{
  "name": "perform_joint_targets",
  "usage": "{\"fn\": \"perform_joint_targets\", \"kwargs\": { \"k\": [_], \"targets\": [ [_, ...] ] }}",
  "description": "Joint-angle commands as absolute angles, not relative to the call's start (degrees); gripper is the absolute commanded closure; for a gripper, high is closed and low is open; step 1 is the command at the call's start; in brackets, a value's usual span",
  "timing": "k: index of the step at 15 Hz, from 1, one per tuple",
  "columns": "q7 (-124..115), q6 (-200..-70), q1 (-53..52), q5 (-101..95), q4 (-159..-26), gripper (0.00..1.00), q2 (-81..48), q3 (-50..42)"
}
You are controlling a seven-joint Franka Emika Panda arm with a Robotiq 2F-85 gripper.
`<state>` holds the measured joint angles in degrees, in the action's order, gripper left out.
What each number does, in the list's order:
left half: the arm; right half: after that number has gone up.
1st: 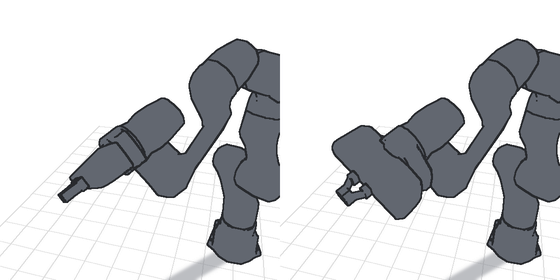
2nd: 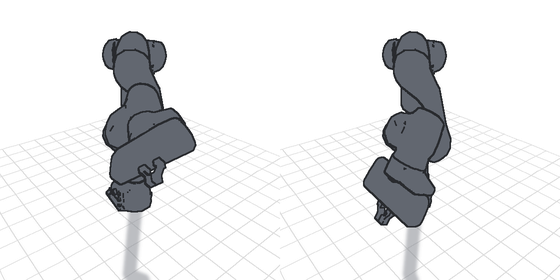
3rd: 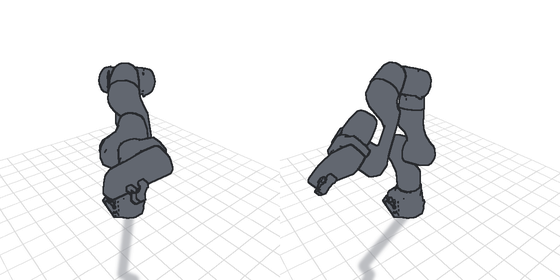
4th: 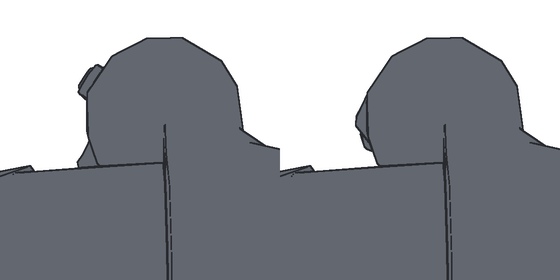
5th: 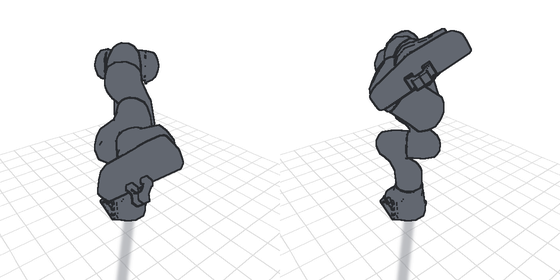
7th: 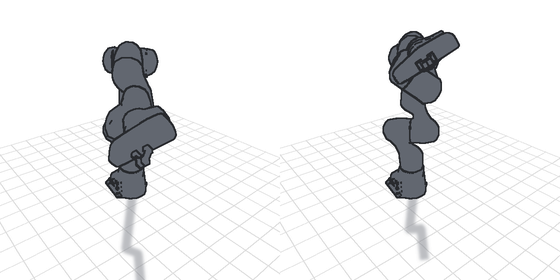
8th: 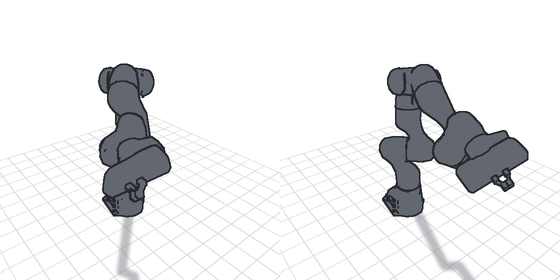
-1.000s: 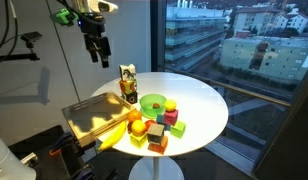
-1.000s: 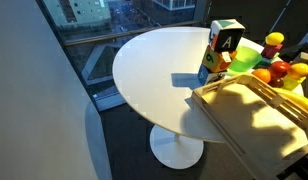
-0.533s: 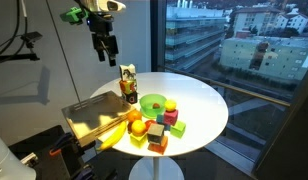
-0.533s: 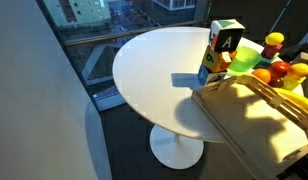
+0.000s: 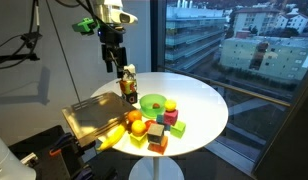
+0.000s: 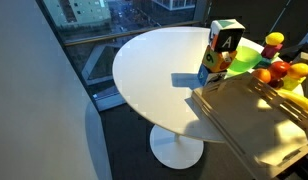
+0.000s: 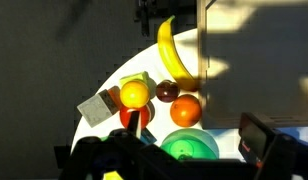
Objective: Pick up the yellow fruit on top of the light green block and put it in the green bowl
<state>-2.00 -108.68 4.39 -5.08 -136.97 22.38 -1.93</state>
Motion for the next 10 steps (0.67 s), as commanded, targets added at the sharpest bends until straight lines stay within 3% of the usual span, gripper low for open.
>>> {"fn": "perform_joint_targets", "kwargs": {
  "k": [1, 10],
  "targets": [
    [0.2, -111.4, 5.3, -7.2, -136.9, 0.0, 19.8, -3.7],
    [3.6, -117.6, 5.3, -6.9, -137.9, 0.0, 15.8, -5.7]
  ]
}}
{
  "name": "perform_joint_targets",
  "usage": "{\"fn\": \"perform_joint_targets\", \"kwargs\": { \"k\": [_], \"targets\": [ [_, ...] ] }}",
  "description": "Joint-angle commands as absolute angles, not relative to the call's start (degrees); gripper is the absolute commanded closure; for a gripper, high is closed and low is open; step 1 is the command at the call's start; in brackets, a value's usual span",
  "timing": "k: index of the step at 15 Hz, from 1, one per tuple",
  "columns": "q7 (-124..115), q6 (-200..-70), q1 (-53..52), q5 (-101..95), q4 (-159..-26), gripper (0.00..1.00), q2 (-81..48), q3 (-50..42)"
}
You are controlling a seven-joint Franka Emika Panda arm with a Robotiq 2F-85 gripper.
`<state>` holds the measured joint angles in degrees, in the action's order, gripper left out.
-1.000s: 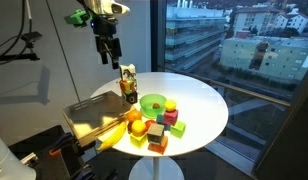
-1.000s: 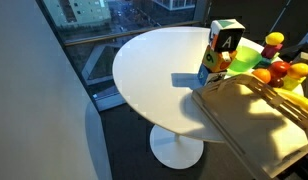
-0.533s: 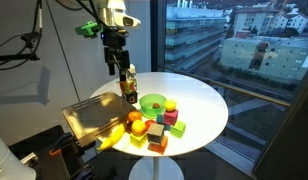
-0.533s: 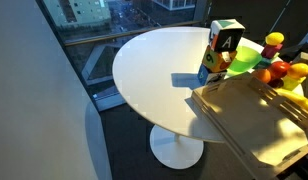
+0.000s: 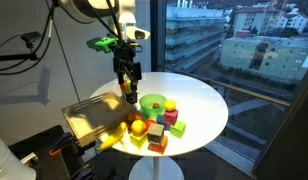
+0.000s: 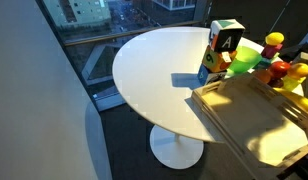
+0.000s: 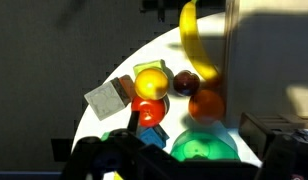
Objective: Pick up the yellow fruit on top of the light green block and put it in the green bowl
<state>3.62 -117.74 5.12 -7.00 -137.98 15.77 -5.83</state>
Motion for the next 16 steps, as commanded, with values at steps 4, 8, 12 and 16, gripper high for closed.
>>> {"fn": "perform_joint_targets", "kwargs": {
  "k": [4, 8, 12, 16],
  "targets": [
    [3.7, -117.7, 5.3, -6.9, -137.8, 0.0, 15.3, -5.7],
    [3.5, -119.2, 5.7, -8.1, -138.8, 0.0, 14.8, -5.9],
    [3.6, -123.4, 6.5, -8.3, -140.3, 0.0, 12.9, -6.5],
    [3.7, -129.5, 7.6, -8.3, -142.1, 0.0, 9.4, -7.5]
  ]
}}
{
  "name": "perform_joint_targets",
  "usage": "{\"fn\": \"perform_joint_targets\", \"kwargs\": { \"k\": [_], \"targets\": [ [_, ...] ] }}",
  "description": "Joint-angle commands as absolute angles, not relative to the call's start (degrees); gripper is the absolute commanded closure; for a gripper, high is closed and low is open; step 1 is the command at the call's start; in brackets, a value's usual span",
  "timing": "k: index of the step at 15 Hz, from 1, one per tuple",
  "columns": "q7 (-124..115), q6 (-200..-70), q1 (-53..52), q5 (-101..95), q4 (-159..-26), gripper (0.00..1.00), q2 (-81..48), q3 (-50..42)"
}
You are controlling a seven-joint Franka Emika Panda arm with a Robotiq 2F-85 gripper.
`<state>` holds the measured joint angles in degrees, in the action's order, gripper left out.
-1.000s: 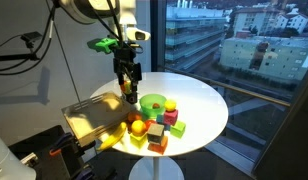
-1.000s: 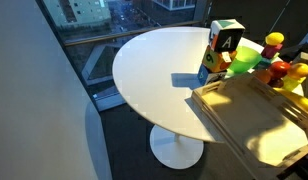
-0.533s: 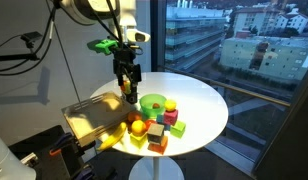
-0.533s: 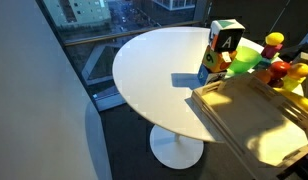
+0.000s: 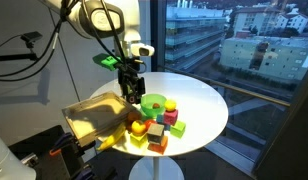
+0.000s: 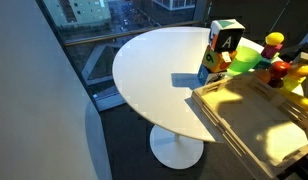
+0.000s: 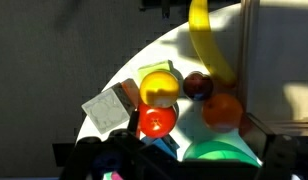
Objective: Pick up the yellow fruit on top of the light green block and put it in the green bowl
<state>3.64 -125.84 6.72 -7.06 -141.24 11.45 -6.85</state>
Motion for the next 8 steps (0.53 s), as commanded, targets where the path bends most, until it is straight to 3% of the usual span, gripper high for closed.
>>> {"fn": "perform_joint_targets", "kwargs": {
  "k": [1, 8],
  "targets": [
    [3.6, -131.2, 7.8, -8.3, -142.5, 0.0, 8.4, -7.6],
    [3.0, -140.8, 8.3, -8.8, -143.5, 0.0, 1.5, -8.2]
  ]
}}
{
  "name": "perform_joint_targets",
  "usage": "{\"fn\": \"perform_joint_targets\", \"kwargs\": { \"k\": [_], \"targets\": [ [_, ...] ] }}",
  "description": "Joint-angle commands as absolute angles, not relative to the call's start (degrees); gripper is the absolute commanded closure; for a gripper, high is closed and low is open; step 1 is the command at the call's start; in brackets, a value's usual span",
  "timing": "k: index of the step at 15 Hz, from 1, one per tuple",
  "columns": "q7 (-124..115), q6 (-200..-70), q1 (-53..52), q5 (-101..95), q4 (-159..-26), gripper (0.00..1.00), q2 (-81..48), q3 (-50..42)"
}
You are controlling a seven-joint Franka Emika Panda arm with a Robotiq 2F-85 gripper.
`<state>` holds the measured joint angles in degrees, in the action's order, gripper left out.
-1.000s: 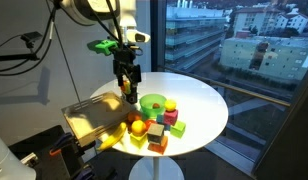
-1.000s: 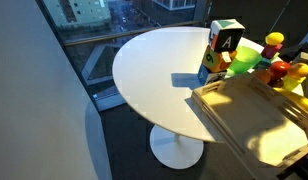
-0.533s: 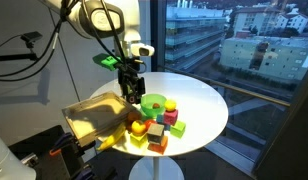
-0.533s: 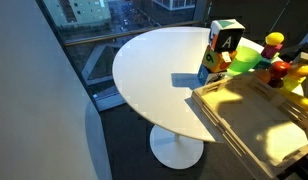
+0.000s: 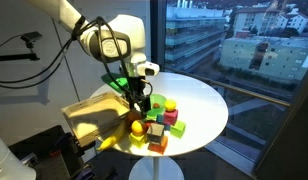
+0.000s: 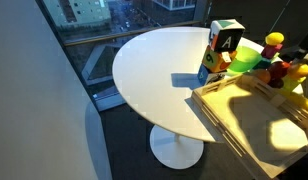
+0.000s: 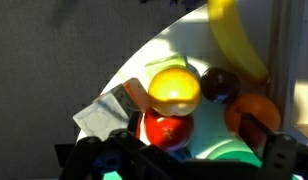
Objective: Pick up the yellow fruit on top of the light green block and put it in the green bowl
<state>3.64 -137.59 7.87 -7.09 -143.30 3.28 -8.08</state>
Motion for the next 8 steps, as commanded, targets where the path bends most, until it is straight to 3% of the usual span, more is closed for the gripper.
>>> {"fn": "perform_joint_targets", "kwargs": {
  "k": [1, 8],
  "targets": [
    [2.8, -141.8, 8.2, -9.0, -143.6, 0.0, 0.8, -8.2],
    [2.4, -144.4, 8.1, -10.1, -143.4, 0.0, -3.2, -8.6]
  ]
}}
